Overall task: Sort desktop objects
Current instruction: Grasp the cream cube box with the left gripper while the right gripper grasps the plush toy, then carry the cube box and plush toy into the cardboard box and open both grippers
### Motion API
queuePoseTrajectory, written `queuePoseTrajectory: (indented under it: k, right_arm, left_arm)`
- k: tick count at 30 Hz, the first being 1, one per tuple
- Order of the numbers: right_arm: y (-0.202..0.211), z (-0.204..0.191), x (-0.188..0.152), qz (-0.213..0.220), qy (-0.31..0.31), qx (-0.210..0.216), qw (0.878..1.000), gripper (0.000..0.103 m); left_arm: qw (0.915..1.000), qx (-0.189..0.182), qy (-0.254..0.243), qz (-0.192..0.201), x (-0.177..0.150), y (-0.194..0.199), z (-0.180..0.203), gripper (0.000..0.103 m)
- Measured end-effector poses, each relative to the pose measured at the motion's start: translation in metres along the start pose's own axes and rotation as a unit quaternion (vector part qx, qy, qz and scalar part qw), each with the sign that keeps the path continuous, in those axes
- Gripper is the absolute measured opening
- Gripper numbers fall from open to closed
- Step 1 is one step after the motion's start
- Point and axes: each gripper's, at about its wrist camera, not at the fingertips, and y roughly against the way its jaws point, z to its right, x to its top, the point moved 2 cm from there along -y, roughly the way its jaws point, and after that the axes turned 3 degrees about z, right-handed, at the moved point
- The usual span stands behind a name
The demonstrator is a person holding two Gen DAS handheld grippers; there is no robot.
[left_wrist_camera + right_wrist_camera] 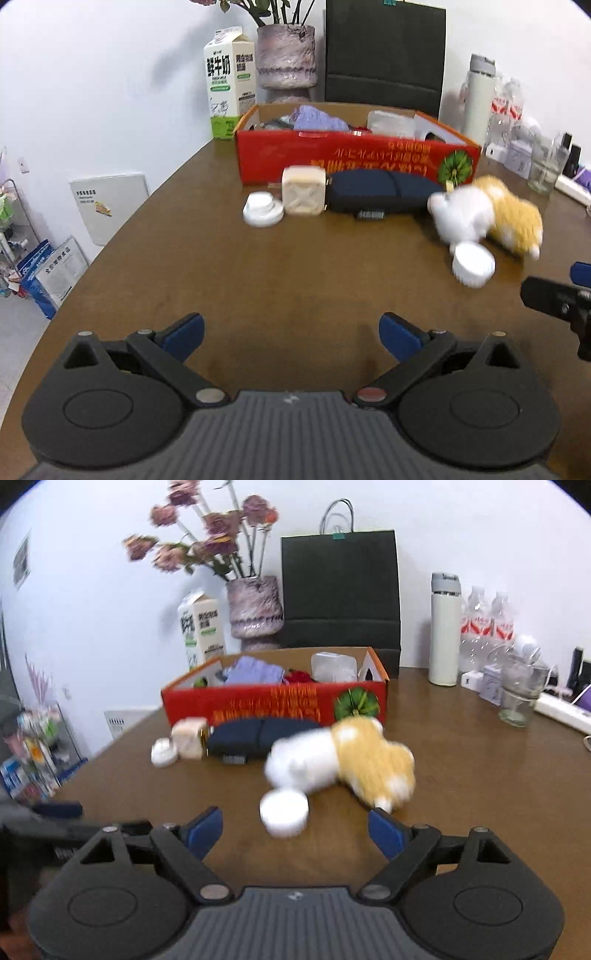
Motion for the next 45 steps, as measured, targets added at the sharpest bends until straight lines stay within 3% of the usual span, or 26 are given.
queuePoseTrajectory:
  k: [5, 14, 17, 20, 22, 24, 27, 31, 34, 36, 45]
  right_arm:
    - [0.011, -0.008, -0.027, -0.005, 0.015, -0.004, 1.000, 0.085]
    - [0.002, -0.006, -0.020, 0.005, 0.022, -0.023, 0.999, 0.082]
    - [-0.007, 0.001, -0.014, 0.006, 0.027, -0.035, 0.999, 0.082]
    - [-0.017, 0.014, -0.003, 0.004, 0.019, -0.042, 0.999, 0.081]
    - [-0.024, 0.023, 0.007, 0.006, 0.010, -0.041, 0.999, 0.081]
    - [-0.032, 0.030, 0.021, 0.013, 0.008, -0.051, 0.999, 0.081]
    - [-0.047, 0.039, 0.036, 0.031, -0.006, -0.051, 0.998, 0.081]
    - [-0.075, 0.050, 0.045, 0.024, -0.017, -0.054, 0.998, 0.071]
    - [-0.087, 0.055, 0.043, 0.018, -0.019, -0.059, 0.998, 0.071]
    - [-0.092, 0.058, 0.040, 0.016, -0.028, -0.050, 0.998, 0.071]
    - [-0.095, 0.068, 0.036, 0.016, -0.048, -0.047, 0.998, 0.077]
  left_arm:
    - [0.9986, 0.037, -0.037, 0.014, -0.015, 0.006, 0.004, 0.103]
    - [0.9997, -0.005, -0.023, -0.001, -0.007, -0.005, 0.000, 0.103]
    - [0.9989, -0.034, -0.026, 0.021, 0.008, -0.007, -0.004, 0.103]
    - [0.9959, -0.031, -0.046, 0.071, 0.035, -0.016, -0.007, 0.103]
    - [0.9947, -0.033, -0.051, 0.083, 0.058, -0.029, -0.009, 0.098]
    - [0.9937, -0.059, -0.044, 0.085, 0.080, -0.046, -0.009, 0.089]
    - [0.9955, -0.067, -0.025, 0.062, 0.101, -0.078, -0.005, 0.081]
    - [0.9964, -0.048, -0.037, 0.059, 0.104, -0.107, 0.002, 0.071]
    - [0.9962, -0.062, -0.024, 0.057, 0.102, -0.115, -0.001, 0.068]
    - [0.9955, -0.065, -0.035, 0.060, 0.102, -0.117, 0.003, 0.051]
    - [0.9947, -0.070, -0.004, 0.075, 0.100, -0.104, -0.006, 0.051]
